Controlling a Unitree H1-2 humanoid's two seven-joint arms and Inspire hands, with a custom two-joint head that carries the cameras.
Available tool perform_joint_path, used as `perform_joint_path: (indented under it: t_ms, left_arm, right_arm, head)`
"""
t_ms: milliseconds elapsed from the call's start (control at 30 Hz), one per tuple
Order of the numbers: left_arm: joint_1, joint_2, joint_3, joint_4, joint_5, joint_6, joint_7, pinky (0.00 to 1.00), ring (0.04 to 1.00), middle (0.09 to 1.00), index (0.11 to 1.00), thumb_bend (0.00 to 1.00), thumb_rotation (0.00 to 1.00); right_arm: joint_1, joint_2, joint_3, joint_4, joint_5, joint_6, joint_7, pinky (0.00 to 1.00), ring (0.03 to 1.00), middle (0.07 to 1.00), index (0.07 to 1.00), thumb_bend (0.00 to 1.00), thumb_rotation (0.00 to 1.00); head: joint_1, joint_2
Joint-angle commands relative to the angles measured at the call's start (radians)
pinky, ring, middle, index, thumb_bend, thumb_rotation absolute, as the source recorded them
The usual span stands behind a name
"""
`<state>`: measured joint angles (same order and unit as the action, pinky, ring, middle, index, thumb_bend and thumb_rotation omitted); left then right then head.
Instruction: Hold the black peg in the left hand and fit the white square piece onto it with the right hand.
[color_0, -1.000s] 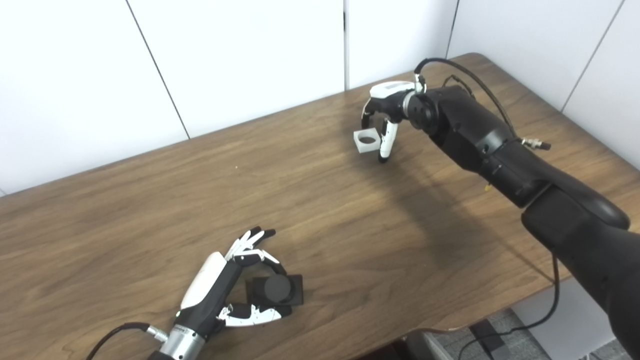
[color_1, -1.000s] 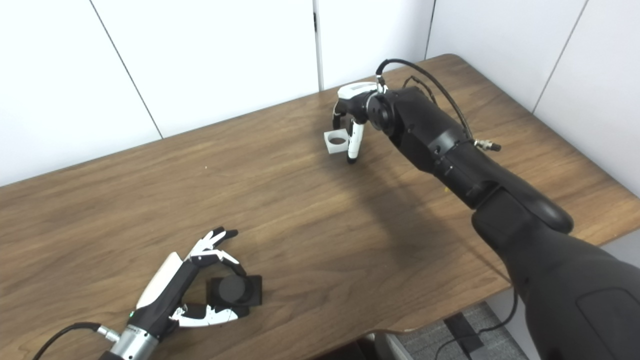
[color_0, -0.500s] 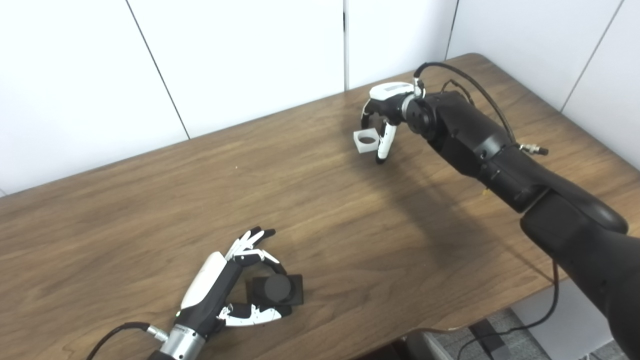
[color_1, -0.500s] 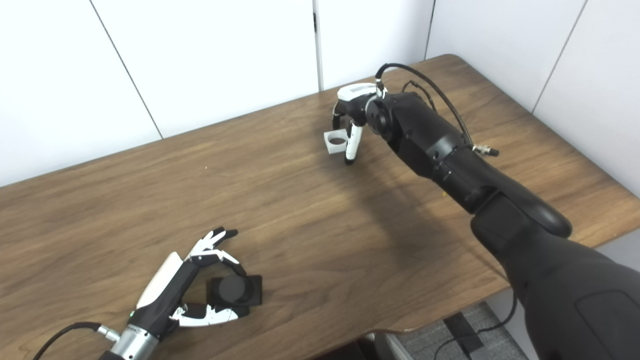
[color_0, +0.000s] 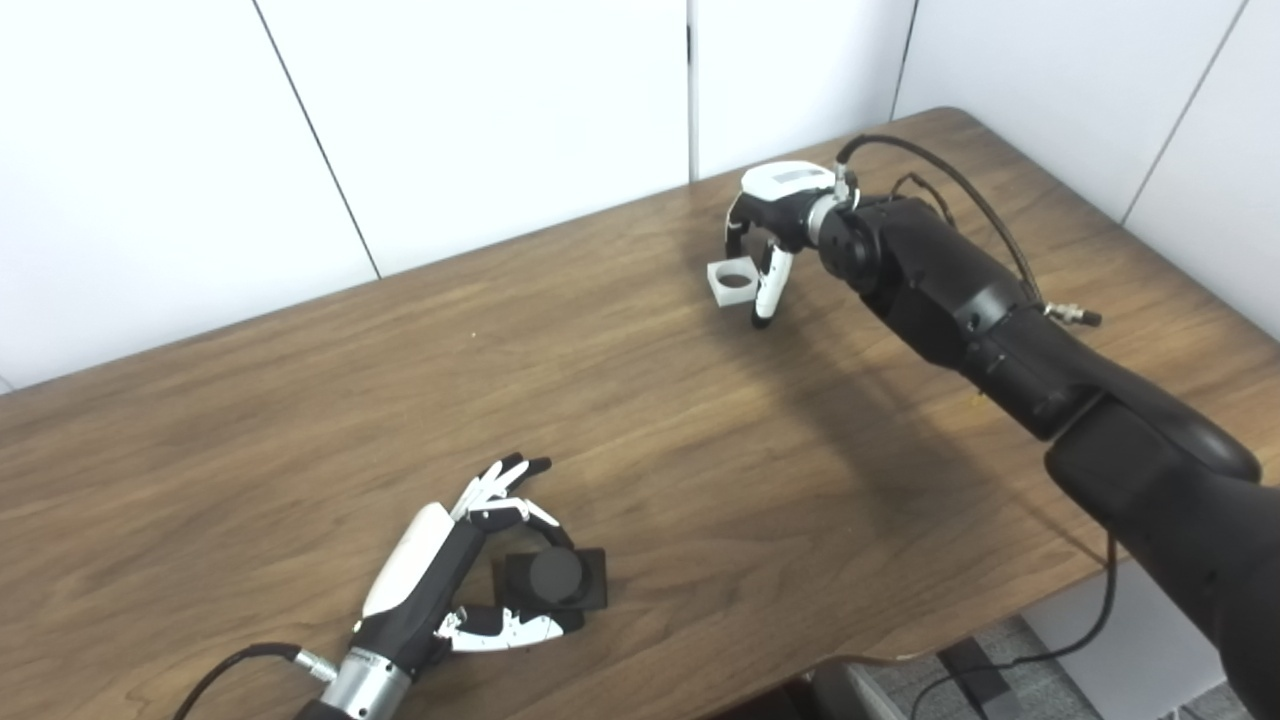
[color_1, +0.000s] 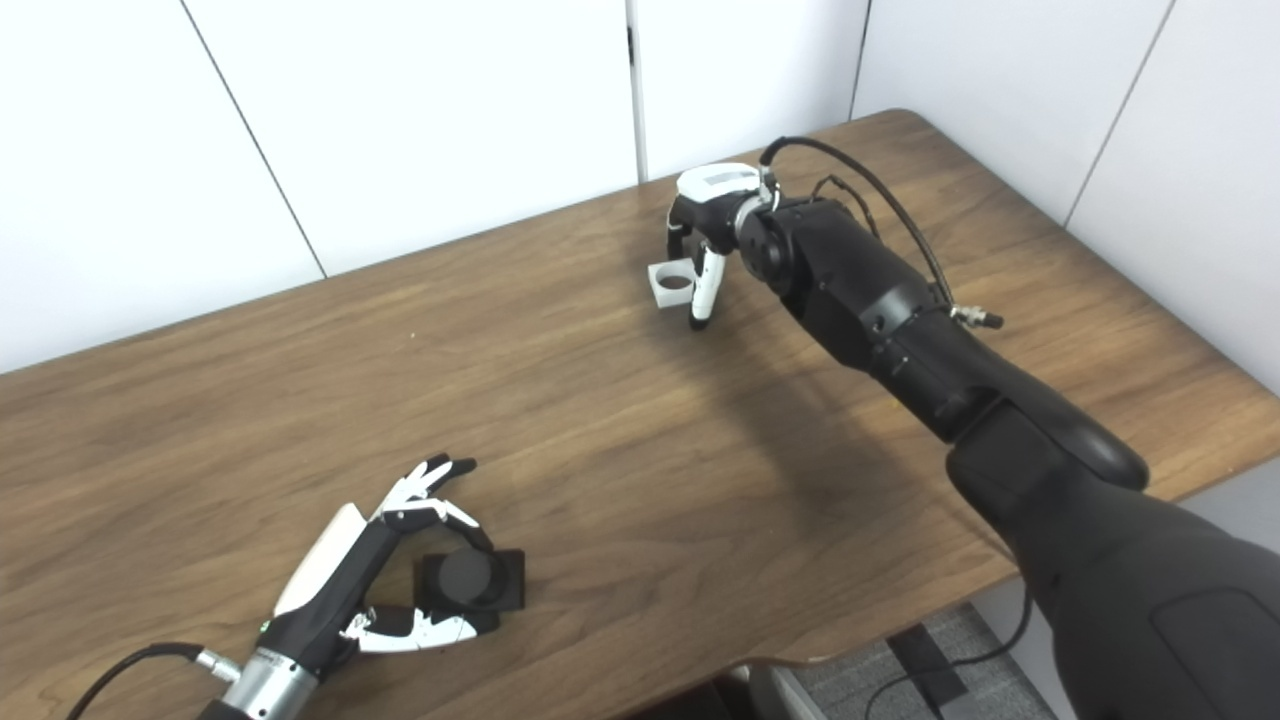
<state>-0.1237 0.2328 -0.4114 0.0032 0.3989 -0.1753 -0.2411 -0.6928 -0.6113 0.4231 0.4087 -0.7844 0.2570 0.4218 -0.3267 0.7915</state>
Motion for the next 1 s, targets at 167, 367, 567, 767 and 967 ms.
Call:
perform_joint_path:
  t_ms: [167,367,567,767,967]
  left_arm:
    - [0.046,0.014,-0.024,0.044,0.014,0.049,-0.044,1.0,1.0,0.942,0.487,0.52,0.07]
    - [0.052,0.017,-0.023,0.034,0.015,0.057,-0.047,1.0,1.0,0.942,0.487,0.52,0.07]
    - [0.055,0.017,-0.024,0.032,0.017,0.059,-0.047,0.98,1.0,0.942,0.488,0.52,0.07]
    - [0.059,0.018,-0.022,0.034,0.015,0.055,-0.044,1.0,1.0,0.941,0.488,0.52,0.07]
    - [0.058,0.019,-0.019,0.04,0.014,0.049,-0.04,1.0,1.0,0.94,0.487,0.52,0.07]
  right_arm:
    - [0.068,0.029,0.045,0.041,-0.023,-0.051,-0.064,0.7,0.799,0.784,0.486,0.52,0.14]
    - [0.065,0.026,0.057,0.049,-0.03,-0.063,-0.079,0.69,0.793,0.784,0.486,0.52,0.14]
    - [0.063,0.028,0.056,0.062,-0.029,-0.068,-0.086,0.69,0.79,0.773,0.486,0.52,0.14]
    - [0.065,0.028,0.058,0.072,-0.03,-0.085,-0.104,0.67,0.779,0.763,0.485,0.52,0.14]
    - [0.076,0.021,0.032,0.036,-0.011,-0.09,-0.131,0.67,0.772,0.754,0.483,0.52,0.13]
  head:
    - [0.002,0.003]
    - [0.004,0.005]
    - [0.007,0.007]
    - [0.008,0.005]
    - [0.012,0.003]
